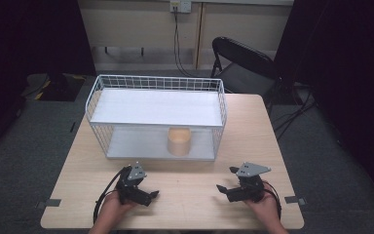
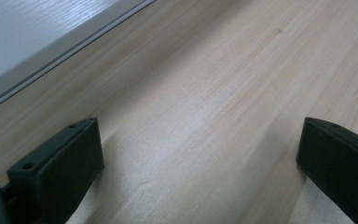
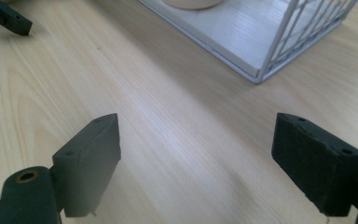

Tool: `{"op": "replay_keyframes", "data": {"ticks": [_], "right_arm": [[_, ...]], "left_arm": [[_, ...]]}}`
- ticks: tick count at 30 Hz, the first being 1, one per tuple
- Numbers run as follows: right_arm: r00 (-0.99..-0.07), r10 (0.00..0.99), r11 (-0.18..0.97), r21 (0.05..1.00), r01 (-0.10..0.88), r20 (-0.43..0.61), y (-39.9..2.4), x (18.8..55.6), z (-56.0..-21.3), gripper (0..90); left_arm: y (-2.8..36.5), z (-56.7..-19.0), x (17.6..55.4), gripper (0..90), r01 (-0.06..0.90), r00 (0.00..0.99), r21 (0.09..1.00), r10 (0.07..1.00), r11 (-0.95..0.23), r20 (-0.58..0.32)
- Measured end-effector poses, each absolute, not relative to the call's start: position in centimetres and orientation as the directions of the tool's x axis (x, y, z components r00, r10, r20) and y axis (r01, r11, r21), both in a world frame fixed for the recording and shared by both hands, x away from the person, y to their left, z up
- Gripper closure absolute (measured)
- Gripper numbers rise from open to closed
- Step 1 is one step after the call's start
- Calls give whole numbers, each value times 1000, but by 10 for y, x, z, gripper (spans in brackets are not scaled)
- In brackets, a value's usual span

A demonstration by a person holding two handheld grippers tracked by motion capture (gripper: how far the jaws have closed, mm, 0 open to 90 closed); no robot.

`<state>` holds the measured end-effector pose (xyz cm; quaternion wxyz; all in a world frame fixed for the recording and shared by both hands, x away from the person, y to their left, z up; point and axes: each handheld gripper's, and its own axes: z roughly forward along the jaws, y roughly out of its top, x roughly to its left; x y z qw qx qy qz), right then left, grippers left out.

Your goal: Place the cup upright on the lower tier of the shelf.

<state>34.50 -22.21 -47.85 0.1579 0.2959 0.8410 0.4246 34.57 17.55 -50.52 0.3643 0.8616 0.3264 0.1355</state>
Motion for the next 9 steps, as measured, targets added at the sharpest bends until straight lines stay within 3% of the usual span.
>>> {"op": "replay_keyframes", "data": {"ticks": [9], "right_arm": [[-764, 645, 471, 790, 392, -6, -235, 339, -492, 150]], "left_arm": [[175, -505, 346, 0, 464, 750, 716, 661, -521, -5]]}}
